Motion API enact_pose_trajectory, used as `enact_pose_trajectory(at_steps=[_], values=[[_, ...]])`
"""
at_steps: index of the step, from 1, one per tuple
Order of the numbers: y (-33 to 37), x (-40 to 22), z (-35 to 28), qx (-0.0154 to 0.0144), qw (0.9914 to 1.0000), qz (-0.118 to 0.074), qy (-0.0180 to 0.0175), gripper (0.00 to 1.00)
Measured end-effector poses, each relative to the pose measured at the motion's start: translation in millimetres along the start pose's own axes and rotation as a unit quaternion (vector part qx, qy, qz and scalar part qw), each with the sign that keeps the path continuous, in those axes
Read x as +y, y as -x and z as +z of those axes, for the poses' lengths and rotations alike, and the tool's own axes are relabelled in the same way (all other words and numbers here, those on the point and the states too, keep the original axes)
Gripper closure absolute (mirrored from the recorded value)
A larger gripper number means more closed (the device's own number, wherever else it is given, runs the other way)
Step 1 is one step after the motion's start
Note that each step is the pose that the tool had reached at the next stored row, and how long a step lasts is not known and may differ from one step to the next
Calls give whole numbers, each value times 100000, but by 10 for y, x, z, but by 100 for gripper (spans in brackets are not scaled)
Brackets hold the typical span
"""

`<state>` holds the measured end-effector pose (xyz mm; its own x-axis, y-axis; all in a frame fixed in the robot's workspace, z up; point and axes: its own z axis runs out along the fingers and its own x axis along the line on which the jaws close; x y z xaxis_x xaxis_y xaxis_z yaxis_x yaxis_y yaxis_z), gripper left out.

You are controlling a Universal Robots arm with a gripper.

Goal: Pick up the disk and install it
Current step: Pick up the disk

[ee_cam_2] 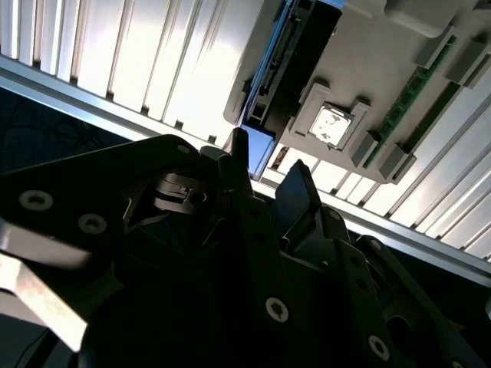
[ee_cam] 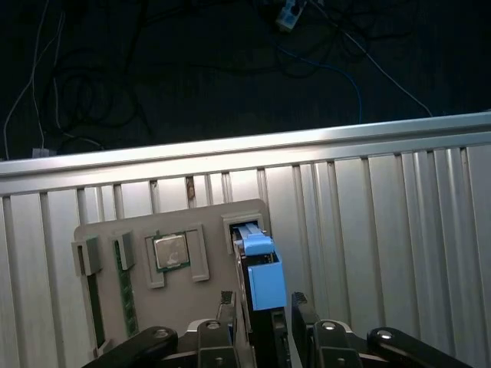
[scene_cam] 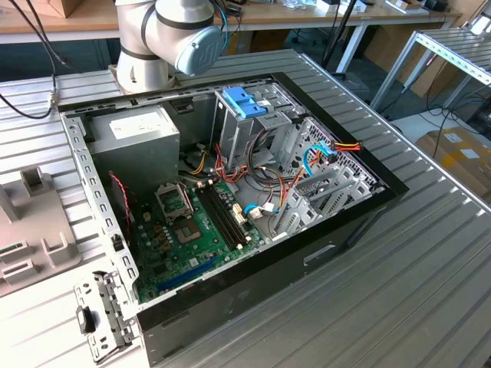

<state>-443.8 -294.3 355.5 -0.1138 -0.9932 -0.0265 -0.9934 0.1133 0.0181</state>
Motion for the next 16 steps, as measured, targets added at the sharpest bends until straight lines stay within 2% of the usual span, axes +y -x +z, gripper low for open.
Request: enact_pose_trajectory(at_steps=[16], values=[[-5,31,57,-1,100000,-2,-1,58]])
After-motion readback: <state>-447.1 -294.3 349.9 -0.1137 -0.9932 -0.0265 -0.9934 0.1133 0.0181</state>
